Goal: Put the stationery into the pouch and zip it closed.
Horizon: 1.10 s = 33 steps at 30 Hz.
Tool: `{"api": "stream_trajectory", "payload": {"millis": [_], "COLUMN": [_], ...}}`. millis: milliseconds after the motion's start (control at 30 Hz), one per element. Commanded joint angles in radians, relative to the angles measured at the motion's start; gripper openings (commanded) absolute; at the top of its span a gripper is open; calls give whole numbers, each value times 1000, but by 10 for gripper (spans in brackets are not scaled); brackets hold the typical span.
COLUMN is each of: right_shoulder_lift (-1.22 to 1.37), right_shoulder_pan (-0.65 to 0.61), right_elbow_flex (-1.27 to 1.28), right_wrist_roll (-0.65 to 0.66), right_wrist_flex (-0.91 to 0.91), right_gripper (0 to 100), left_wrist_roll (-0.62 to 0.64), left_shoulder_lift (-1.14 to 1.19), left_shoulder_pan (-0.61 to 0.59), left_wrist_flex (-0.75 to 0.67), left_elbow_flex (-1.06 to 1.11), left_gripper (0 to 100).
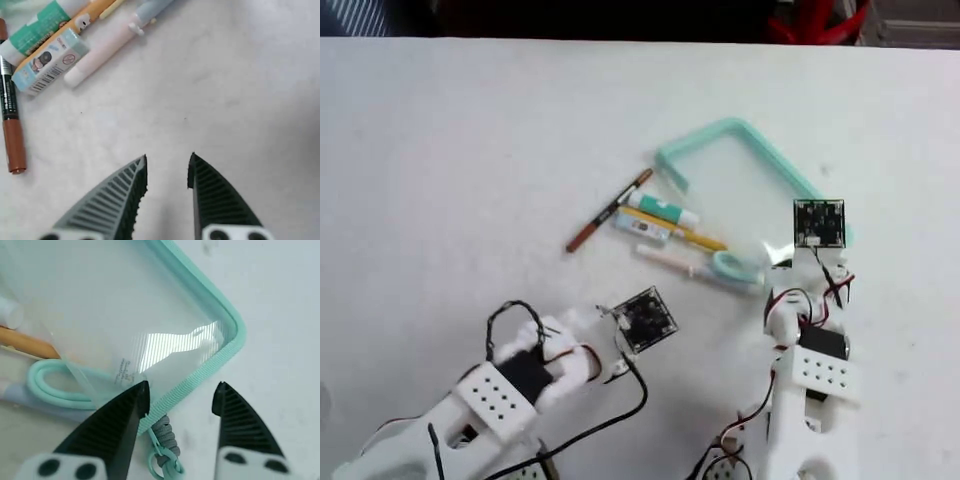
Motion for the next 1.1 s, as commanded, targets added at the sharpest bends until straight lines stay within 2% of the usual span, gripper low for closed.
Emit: {"api": "stream_trajectory", "payload": {"millis": [0,167,433,633,767,1067], "right_shoulder_lift": [-16,-15,-12,-12,-10,-10], "right_shoulder_pan": [-8,-10,-10,-10,-10,-2], "right_elbow_flex": [-8,-8,-8,-8,8,8], "right_wrist_roll": [8,8,8,8,8,14], "right_wrist_flex": [-18,-18,-18,-19,-59,-64], "right_gripper": [206,206,206,206,206,205], "left_wrist_roll": [-9,-8,-11,-11,-9,14], "left_shoulder_lift": [-18,-18,-18,-18,-18,-18], "left_shoulder_pan": [7,-16,31,-7,-77,-361], "left_wrist_flex": [0,-2,0,0,-6,-37], "left_elbow_flex": [-3,-9,0,-8,-34,-272], "left_gripper": [142,142,142,142,142,146]}}
